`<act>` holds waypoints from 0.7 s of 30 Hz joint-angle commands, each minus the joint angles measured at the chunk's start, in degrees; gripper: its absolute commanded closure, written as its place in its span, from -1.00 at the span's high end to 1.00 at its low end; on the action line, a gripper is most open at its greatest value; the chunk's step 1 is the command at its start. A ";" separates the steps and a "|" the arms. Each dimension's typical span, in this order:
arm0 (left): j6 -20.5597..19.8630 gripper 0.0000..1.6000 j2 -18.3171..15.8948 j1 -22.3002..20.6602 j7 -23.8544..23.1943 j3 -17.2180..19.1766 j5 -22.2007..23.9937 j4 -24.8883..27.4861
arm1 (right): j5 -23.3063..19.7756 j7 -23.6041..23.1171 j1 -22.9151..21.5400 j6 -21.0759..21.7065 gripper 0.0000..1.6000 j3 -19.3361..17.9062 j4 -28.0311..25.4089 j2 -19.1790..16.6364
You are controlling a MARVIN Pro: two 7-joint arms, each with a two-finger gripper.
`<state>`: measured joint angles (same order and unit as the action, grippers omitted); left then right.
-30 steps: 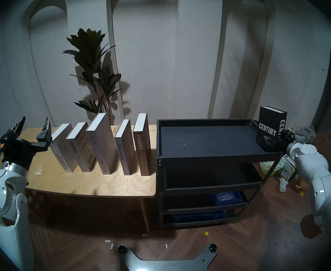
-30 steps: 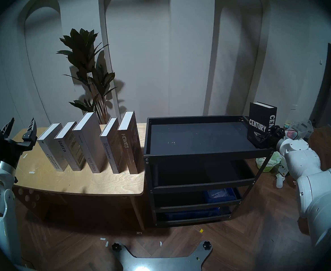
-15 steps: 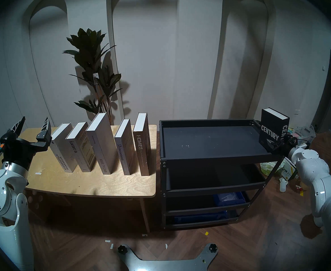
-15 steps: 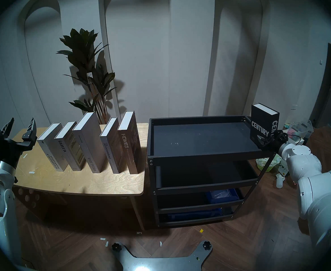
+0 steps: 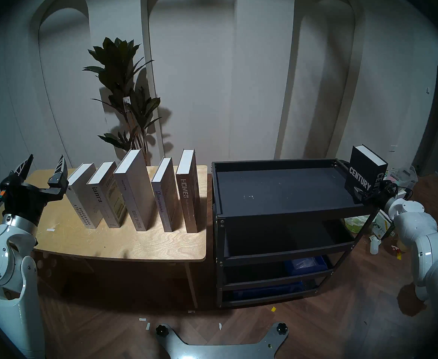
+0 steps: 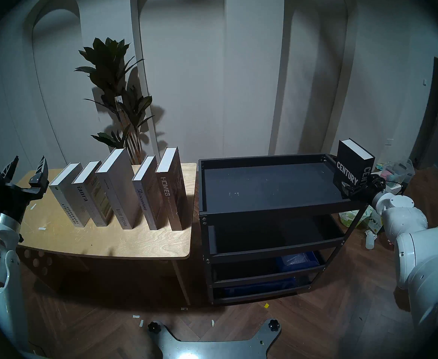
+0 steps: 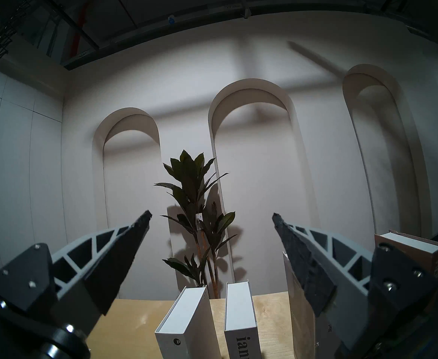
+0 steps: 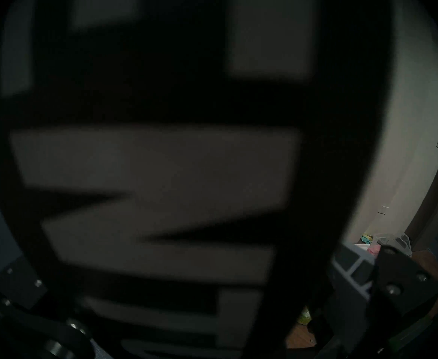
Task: Move the books from the display table onto the shelf, standing them upright with spines facing out and tallest at one end
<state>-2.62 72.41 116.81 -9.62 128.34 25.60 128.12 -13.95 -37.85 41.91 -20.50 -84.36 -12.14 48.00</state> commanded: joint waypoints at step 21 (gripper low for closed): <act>0.35 1.00 -0.08 -0.45 -0.05 0.35 -0.07 0.71 | -3.55 -0.60 -2.69 1.50 1.00 -3.87 -3.67 3.60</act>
<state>-2.63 72.47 116.71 -9.71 128.37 25.51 128.10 -16.20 -38.14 40.75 -19.34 -87.12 -13.61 51.01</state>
